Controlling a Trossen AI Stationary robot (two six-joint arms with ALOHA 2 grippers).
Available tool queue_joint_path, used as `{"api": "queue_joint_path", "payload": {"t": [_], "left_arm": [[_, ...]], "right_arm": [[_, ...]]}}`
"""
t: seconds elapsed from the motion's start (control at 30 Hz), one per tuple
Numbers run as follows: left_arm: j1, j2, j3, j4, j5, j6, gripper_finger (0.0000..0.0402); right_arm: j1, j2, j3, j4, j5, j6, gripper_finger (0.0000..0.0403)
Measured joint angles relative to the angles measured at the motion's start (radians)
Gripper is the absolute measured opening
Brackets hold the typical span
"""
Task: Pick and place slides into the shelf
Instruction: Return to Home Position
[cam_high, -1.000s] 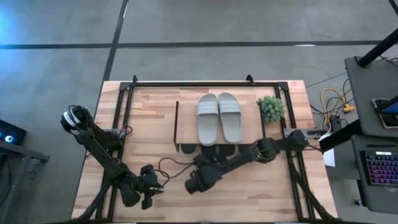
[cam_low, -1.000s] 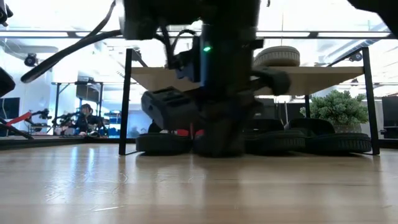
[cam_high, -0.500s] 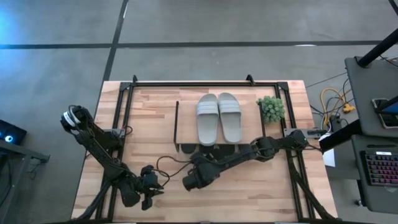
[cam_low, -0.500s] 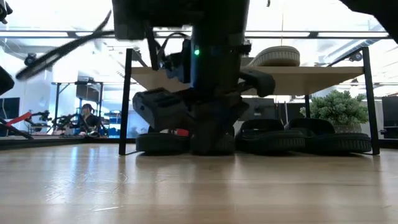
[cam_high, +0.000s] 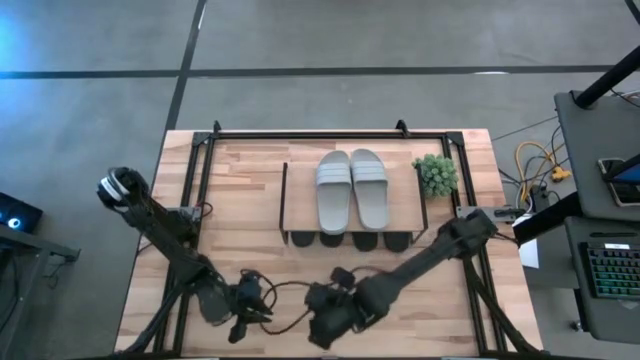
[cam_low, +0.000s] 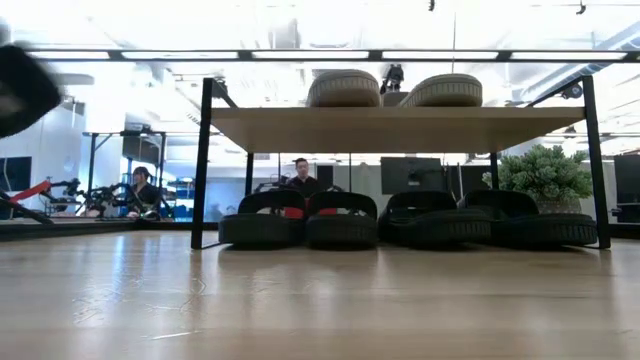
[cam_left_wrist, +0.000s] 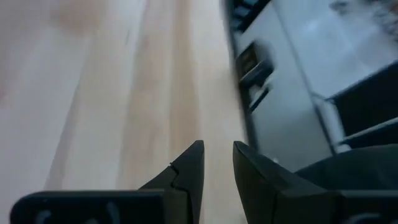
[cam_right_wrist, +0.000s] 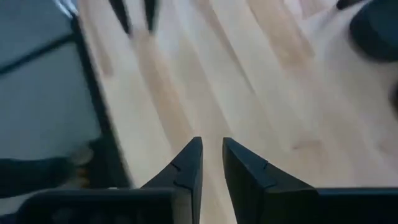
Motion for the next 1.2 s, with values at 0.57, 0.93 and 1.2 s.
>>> {"api": "queue_joint_path", "payload": {"t": [0.57, 0.93, 1.2], "left_arm": [[0.136, -0.432, 0.021, 0.048, 0.178, 0.261, 0.0070], [0.133, -0.632, 0.011, 0.076, 0.358, 0.396, 0.0070], [0.155, -0.535, 0.008, 0.127, 0.378, 0.452, 0.0070]], "right_arm": [[0.011, -0.371, 0.000, 0.035, 0.259, 0.307, 0.0049], [0.049, -0.271, -0.046, 0.714, -0.158, -0.382, 0.0050], [-0.057, -0.276, -0.350, 0.939, -0.226, -0.311, 0.0050]]}}
